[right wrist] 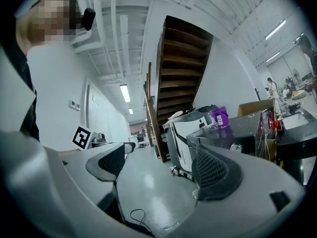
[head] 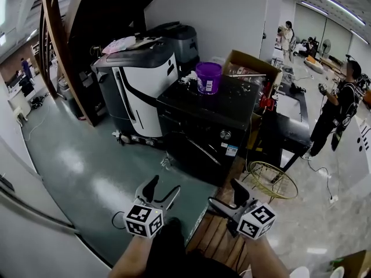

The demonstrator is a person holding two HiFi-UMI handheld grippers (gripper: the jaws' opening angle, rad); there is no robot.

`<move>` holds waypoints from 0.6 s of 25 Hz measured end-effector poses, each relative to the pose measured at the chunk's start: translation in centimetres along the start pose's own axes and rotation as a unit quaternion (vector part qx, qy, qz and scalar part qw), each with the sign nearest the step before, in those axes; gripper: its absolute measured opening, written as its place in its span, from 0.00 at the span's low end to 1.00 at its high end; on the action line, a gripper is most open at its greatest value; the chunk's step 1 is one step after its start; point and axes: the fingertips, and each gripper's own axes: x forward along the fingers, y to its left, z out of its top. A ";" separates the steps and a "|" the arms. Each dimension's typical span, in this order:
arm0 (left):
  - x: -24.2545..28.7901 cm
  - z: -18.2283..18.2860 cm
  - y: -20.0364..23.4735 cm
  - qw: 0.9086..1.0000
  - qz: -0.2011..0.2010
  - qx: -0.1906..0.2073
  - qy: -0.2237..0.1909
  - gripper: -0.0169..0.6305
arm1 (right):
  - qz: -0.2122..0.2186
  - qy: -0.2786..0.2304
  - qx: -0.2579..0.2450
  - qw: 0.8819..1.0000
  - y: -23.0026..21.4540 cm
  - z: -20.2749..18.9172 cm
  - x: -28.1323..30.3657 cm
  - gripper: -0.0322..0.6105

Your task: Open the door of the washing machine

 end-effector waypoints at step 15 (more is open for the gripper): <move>9.3 -0.1 10.6 0.999 -0.017 -0.032 0.007 0.55 | -0.022 0.035 0.003 0.999 -7.0 -0.1 12.2 0.74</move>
